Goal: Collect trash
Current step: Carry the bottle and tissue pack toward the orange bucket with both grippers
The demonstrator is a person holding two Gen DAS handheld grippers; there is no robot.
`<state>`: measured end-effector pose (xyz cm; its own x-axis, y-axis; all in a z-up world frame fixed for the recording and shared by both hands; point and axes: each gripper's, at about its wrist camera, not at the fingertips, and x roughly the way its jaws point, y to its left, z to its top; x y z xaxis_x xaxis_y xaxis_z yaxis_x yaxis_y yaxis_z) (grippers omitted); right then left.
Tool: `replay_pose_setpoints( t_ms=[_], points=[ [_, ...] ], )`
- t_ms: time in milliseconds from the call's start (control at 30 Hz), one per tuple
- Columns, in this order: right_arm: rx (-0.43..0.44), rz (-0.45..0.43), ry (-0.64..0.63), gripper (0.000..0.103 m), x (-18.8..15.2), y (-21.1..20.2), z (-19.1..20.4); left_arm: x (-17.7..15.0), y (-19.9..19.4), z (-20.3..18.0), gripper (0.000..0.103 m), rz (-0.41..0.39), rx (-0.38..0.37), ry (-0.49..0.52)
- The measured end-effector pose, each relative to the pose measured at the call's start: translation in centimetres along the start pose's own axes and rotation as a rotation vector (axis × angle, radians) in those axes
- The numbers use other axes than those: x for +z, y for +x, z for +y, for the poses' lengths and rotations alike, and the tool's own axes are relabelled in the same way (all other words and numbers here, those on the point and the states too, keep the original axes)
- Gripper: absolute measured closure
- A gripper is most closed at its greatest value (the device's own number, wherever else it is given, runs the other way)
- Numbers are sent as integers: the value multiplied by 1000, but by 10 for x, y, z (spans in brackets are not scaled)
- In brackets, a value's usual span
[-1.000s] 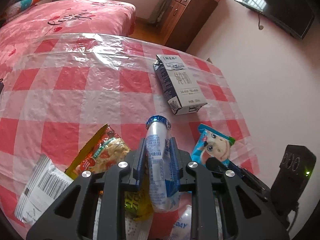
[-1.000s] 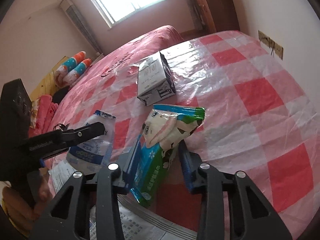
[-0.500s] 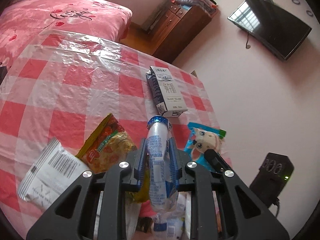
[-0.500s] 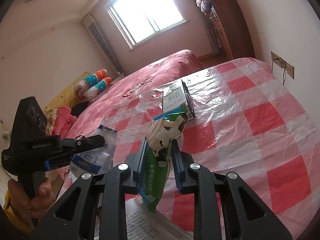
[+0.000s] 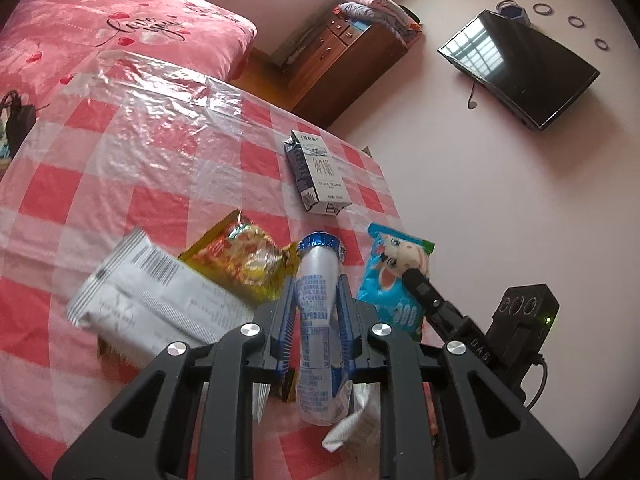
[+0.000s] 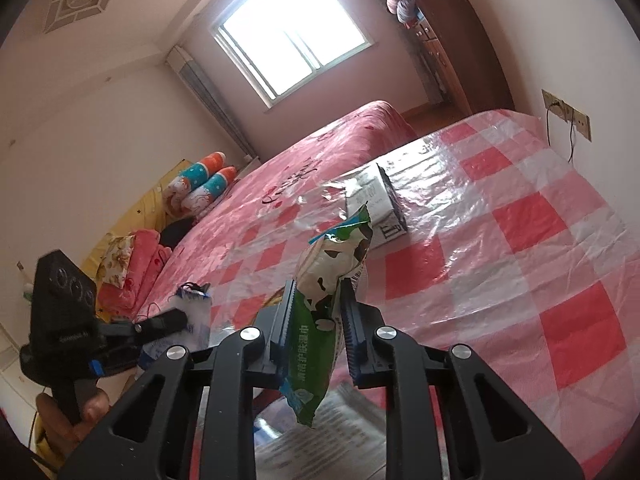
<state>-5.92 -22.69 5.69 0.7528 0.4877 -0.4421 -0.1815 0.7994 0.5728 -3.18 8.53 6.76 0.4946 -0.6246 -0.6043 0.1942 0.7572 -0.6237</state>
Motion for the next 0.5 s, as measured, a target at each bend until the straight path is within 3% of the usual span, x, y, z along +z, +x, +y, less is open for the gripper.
replay_pose_setpoints(
  t_ms=[500],
  points=[
    [86, 101, 13, 81, -19, 7, 42, -25, -40, 45, 81, -31, -24, -93]
  ],
)
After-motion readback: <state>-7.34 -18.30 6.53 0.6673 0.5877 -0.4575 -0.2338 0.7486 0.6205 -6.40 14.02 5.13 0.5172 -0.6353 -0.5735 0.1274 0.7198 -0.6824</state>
